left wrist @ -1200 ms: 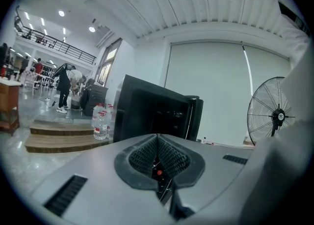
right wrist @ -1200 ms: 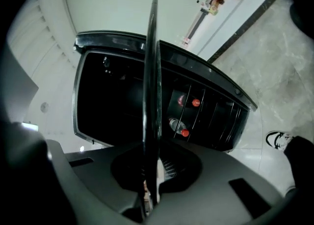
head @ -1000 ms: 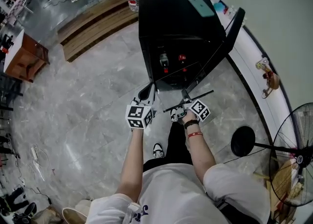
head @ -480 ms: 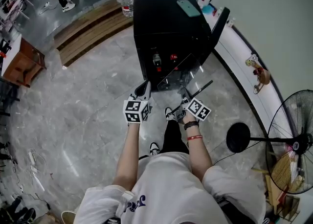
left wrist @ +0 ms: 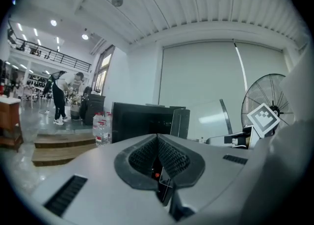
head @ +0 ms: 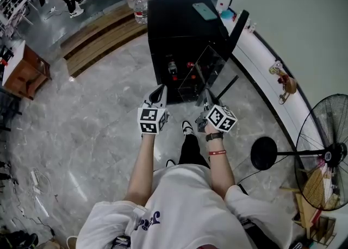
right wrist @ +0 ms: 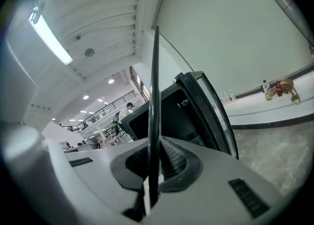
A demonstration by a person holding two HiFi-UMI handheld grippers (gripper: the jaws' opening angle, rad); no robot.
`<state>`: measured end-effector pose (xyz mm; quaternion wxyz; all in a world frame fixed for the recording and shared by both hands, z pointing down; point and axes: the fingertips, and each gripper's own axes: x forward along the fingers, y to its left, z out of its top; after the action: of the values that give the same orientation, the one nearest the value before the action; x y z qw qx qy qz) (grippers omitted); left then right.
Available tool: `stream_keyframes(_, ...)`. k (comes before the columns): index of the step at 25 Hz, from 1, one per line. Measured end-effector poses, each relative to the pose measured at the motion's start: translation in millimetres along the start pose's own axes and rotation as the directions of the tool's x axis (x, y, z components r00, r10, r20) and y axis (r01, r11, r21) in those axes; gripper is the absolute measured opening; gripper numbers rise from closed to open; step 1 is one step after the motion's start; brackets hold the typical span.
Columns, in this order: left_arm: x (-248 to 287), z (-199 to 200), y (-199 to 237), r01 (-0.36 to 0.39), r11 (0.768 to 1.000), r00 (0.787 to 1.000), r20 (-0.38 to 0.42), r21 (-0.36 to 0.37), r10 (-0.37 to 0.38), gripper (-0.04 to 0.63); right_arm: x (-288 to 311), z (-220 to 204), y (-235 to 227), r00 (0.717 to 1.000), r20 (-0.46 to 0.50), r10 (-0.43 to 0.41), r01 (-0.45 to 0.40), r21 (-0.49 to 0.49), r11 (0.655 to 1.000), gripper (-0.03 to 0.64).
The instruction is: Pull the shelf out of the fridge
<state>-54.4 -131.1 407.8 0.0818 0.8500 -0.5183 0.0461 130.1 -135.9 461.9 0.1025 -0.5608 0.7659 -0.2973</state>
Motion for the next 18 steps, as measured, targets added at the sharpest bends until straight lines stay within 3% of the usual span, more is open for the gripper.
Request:
stream_keyframes(9,-20.9,28.5,0.2,-0.034,0.997,0.998,0.053,0.068,0.031,0.018,-16.8,25.0,33.9,0.998,0.066,-0.012,0.022,-0.155,0.988,0.025)
stream_keyframes(18,-30.1,44.0,-4.9,-0.055,0.990,0.995,0.084,0.133,0.044,0.018,-29.2,55.4,60.6,0.991,0.131,-0.024,0.065,-0.320,0.945,0.025)
